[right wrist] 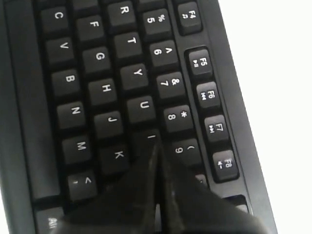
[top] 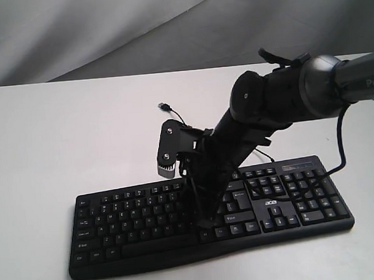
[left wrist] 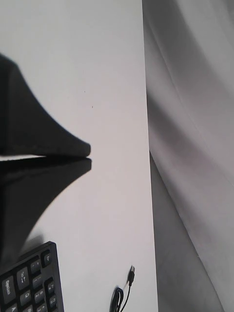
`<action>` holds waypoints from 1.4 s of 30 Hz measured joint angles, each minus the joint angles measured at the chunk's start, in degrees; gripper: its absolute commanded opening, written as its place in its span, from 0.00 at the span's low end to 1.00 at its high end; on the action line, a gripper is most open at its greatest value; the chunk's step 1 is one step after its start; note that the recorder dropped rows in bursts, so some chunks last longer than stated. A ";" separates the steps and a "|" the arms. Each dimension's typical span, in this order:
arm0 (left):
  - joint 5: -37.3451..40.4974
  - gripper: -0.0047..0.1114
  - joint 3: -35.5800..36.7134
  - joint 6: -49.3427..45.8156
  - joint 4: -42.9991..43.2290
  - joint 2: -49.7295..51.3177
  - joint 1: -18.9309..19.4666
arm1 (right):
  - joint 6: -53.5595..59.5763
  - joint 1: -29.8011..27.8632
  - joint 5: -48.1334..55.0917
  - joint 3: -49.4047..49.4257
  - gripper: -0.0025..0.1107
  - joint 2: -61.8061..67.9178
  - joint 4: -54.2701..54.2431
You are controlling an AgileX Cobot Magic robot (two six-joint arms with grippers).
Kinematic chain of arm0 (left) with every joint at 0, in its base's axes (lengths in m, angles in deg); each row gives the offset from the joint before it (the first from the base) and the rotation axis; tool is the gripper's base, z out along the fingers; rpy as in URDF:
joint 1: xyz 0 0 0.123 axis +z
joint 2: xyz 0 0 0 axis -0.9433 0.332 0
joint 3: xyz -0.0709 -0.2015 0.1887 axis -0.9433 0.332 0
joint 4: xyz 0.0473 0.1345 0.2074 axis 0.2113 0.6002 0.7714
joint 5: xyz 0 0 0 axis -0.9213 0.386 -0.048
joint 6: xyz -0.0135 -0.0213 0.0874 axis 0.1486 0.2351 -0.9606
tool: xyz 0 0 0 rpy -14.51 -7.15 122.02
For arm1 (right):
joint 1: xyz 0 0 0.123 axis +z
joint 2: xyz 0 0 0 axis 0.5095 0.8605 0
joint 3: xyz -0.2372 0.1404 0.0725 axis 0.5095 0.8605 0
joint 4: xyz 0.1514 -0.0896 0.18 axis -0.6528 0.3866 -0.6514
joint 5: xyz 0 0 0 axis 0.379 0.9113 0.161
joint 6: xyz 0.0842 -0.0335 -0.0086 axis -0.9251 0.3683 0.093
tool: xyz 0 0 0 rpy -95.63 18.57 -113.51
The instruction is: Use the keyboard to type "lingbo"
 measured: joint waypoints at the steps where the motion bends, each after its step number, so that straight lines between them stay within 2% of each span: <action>1: 0.00 0.04 0.00 0.00 0.00 0.00 0.00 | -0.08 0.00 -0.14 0.00 0.02 0.00 0.25; 26: 0.00 0.04 0.00 0.00 0.00 0.00 0.00 | -0.90 0.00 0.76 0.00 0.02 -2.30 0.23; 30: 0.00 0.04 0.00 0.00 0.00 0.00 0.00 | -1.96 0.00 -1.71 0.24 0.02 -8.14 0.42; 37: 0.00 0.04 0.00 0.00 0.00 0.00 0.00 | -12.91 0.00 -16.25 0.36 0.02 -26.94 0.42; 42: 0.00 0.04 0.00 0.00 0.00 0.00 0.00 | -13.68 0.00 -17.22 0.36 0.02 -33.02 0.42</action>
